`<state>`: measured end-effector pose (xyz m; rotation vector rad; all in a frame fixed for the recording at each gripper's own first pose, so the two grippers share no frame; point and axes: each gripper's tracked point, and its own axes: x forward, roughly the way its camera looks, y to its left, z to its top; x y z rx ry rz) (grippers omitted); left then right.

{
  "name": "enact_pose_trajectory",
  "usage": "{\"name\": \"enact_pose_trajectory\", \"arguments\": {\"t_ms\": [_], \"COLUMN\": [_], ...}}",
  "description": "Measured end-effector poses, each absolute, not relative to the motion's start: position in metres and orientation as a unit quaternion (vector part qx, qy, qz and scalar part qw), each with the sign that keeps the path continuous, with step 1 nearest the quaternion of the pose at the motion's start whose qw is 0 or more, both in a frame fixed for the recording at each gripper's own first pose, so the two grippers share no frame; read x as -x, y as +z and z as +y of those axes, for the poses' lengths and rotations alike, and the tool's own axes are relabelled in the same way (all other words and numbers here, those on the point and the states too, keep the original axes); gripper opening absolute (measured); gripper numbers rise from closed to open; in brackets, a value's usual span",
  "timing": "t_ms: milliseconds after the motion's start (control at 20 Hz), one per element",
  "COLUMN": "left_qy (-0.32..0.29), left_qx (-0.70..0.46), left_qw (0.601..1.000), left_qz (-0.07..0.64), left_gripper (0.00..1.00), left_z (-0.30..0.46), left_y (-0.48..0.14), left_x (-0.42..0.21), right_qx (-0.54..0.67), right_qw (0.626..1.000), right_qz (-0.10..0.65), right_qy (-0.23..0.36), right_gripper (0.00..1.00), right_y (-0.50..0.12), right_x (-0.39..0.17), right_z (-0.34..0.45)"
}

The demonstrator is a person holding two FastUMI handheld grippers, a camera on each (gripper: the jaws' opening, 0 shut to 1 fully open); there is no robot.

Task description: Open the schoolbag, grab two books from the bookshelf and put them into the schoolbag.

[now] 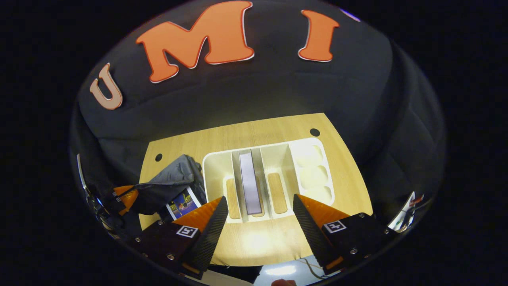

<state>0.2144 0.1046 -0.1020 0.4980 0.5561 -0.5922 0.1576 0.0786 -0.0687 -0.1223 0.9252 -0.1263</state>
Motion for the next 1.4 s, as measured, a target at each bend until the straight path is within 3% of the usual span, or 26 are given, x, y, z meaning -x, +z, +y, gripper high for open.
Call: {"name": "enact_pose_trajectory", "arguments": {"t_ms": [150,400,750,850,1000,1050,1100,1150,1200,1400], "left_qy": [-0.281,-0.275,-0.278,-0.278,-0.279,-0.281,-0.281,-0.281,-0.282,-0.287], "left_qx": [-0.239,-0.233,-0.234,-0.235,-0.236,-0.237,-0.237,-0.237,-0.236,-0.241], "left_qw": [0.888,0.889,0.886,0.885,0.884,0.884,0.884,0.884,0.884,0.881], "left_qz": [0.273,0.284,0.290,0.289,0.290,0.289,0.289,0.289,0.290,0.290], "left_gripper": [0.00,0.00,0.00,0.00,0.00,0.00,0.00,0.00,0.00,0.00], "left_z": [0.106,0.109,0.109,0.109,0.109,0.109,0.108,0.108,0.108,0.106], "left_y": [-0.105,-0.110,-0.115,-0.115,-0.116,-0.116,-0.114,-0.115,-0.116,-0.118], "left_x": [-0.216,-0.216,-0.213,-0.213,-0.212,-0.212,-0.212,-0.213,-0.212,-0.212], "right_qx": [0.133,0.155,0.116,0.099,0.075,0.073,0.075,0.079,0.083,0.085], "right_qw": [0.866,0.831,0.810,0.813,0.816,0.815,0.815,0.815,0.816,0.828], "right_qz": [0.481,0.534,0.574,0.573,0.571,0.573,0.573,0.572,0.570,0.552], "right_qy": [-0.040,-0.021,-0.027,-0.033,-0.040,-0.044,-0.045,-0.045,-0.046,-0.044], "right_gripper": [0.99,0.99,0.98,0.86,0.55,0.39,0.35,0.24,0.33,0.32], "right_y": [-0.089,-0.142,-0.188,-0.191,-0.189,-0.188,-0.183,-0.177,-0.170,-0.126], "right_x": [-0.184,-0.215,-0.222,-0.226,-0.227,-0.223,-0.220,-0.216,-0.212,-0.197], "right_z": [0.072,0.072,0.063,0.061,0.064,0.063,0.065,0.066,0.066,0.077]}}
